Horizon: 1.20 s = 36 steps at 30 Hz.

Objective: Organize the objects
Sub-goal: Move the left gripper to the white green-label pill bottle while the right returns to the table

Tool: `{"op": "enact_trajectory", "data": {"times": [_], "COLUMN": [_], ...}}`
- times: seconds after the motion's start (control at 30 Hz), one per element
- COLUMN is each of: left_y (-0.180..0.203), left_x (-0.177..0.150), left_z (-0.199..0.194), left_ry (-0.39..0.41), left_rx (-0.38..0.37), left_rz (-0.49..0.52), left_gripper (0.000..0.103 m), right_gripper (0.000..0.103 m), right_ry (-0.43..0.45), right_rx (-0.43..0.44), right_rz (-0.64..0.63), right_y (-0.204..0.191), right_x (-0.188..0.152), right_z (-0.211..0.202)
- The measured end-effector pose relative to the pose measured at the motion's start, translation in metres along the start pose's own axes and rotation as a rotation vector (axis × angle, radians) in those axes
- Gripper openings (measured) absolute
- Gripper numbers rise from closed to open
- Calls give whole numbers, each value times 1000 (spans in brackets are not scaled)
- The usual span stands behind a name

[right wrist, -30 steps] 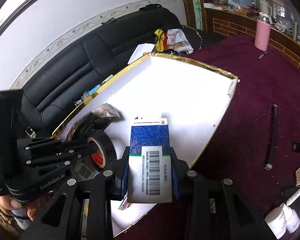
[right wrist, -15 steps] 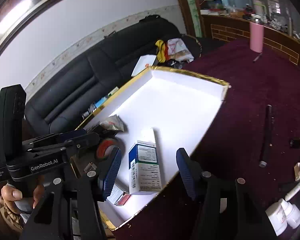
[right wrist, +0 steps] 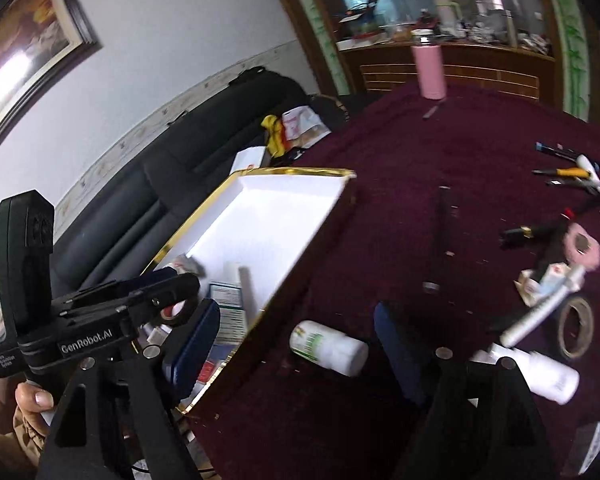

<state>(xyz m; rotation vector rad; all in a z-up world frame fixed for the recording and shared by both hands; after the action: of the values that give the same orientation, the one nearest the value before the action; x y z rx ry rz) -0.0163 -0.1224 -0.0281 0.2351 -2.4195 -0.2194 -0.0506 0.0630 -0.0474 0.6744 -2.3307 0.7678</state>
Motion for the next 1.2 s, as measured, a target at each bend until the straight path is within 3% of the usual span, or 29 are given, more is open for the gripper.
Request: {"op": "enact_trajectory", "data": {"times": [0.23,0.47,0.67,0.93,1.2], "left_y": [53,87,99,109,113], "left_x": [1,-2,-3,-10,-25], "left_z": [14,29,48,59,67], "left_ry": [-12,-40,-96,-151,-188], "left_rx": [-73,-89,-95,-70,-73], "left_rz": [85,171,259,478,581], "left_gripper": [46,46,46,46,46], "right_gripper": [85,85,85,88,92], "right_ry": [34,49,48,48,29], "right_rx": [-45,-84,-102,-157,-150], "right_rz": [47,122,170,201,198], "right_y": [28,68,93,121,114], "right_x": [-7,-17,-23,-29,-31], "right_z": [-20,-37,-41,-54,-48]}}
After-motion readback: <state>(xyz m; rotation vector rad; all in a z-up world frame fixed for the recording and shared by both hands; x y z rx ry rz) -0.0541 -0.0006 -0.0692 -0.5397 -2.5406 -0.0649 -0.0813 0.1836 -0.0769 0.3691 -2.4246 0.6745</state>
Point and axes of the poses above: each gripper's, at about its wrist camera, not at the fingertips, and z roughly the way its jaws point, y to its right, x to its top, the point moved 3 cm from there along z, roughly the way its jaws point
